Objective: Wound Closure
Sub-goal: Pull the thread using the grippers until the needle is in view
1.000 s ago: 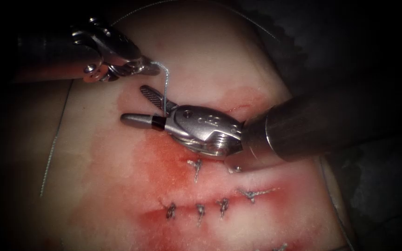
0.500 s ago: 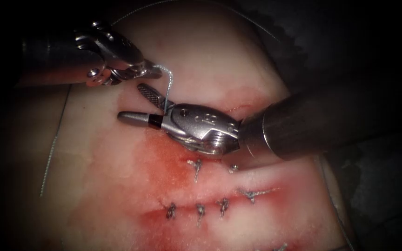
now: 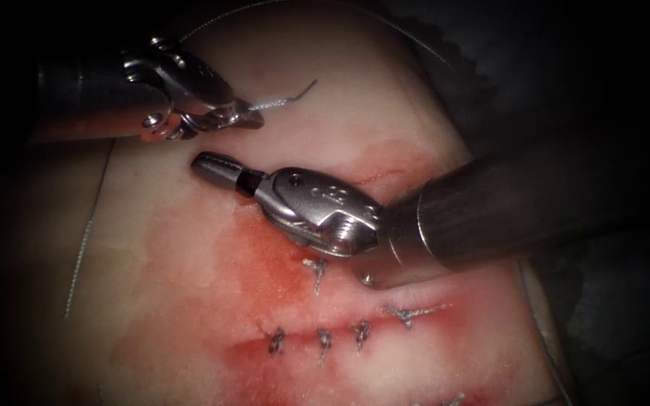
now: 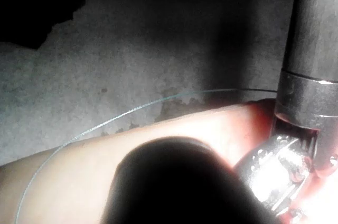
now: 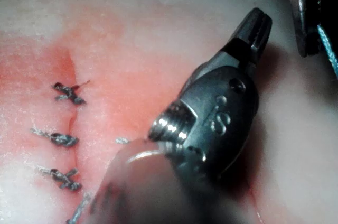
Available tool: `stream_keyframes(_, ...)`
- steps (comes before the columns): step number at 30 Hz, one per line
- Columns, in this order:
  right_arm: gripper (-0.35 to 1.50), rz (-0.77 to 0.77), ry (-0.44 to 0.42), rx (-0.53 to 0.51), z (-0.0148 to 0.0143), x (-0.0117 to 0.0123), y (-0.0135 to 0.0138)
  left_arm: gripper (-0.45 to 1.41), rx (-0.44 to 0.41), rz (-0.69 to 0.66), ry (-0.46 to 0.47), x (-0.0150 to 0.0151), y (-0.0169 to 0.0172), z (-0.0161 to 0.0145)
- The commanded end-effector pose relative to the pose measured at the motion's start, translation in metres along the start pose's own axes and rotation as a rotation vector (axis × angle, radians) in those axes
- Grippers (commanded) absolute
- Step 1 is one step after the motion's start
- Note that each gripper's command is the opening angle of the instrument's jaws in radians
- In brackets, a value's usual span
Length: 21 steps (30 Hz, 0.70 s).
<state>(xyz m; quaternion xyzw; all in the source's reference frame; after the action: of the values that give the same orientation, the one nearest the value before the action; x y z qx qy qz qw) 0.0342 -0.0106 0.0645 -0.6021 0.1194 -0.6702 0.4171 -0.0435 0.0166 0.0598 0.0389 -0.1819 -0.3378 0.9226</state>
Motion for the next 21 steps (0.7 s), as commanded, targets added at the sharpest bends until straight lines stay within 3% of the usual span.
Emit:
stream_keyframes(1, -0.35, 0.001, 0.0, -0.004, 0.0005, 0.0004, 0.0002, -0.45, -0.002, 0.0, -0.004, -0.0009, 0.0004, 0.0004)
stream_keyframes(3, -0.35, 0.005, -0.004, 0.0, 0.0001, 0.0, 0.0, -0.45, 0.002, 0.001, -0.006, -0.0008, 0.0008, 0.0)
stream_keyframes(4, 0.37, 0.008, -0.026, 0.023, -0.0007, -0.0011, -0.0004, -0.45, 0.01, 0.004, -0.007, -0.0006, 0.0018, -0.0007)
stream_keyframes(5, 0.79, -0.014, -0.043, 0.038, -0.0014, -0.0021, -0.0008, -0.45, 0.006, 0.005, -0.01, -0.0004, 0.0024, -0.0012)
stream_keyframes(7, 1.01, -0.023, -0.076, 0.046, -0.0029, -0.0038, -0.0015, -0.45, 0.006, 0.013, -0.011, 0.0002, 0.0041, -0.0026)
stream_keyframes(8, 1.21, -0.021, -0.127, 0.088, -0.0049, -0.0058, -0.0025, -0.45, 0.022, 0.026, -0.012, 0.0015, 0.0056, -0.004)
stream_keyframes(12, 1.38, 0.011, -0.2, 0.168, -0.0087, -0.0092, -0.0044, -0.45, 0.043, 0.037, 0.01, 0.004, 0.0082, -0.006)
stream_keyframes(16, 1.35, 0.023, -0.213, 0.256, -0.0118, -0.0117, -0.0064, -0.45, 0.066, 0.014, 0.089, 0.0071, 0.0099, -0.0071)
stream_keyframes(18, 1.35, 0.035, -0.221, 0.307, -0.0125, -0.0124, -0.0072, -0.45, 0.072, 0.005, 0.151, 0.0097, 0.0109, -0.0075)
stream_keyframes(21, 1.36, 0.04, -0.229, 0.311, -0.0121, -0.0116, -0.007, -0.45, 0.086, -0.021, 0.192, 0.0122, 0.0121, -0.0082)
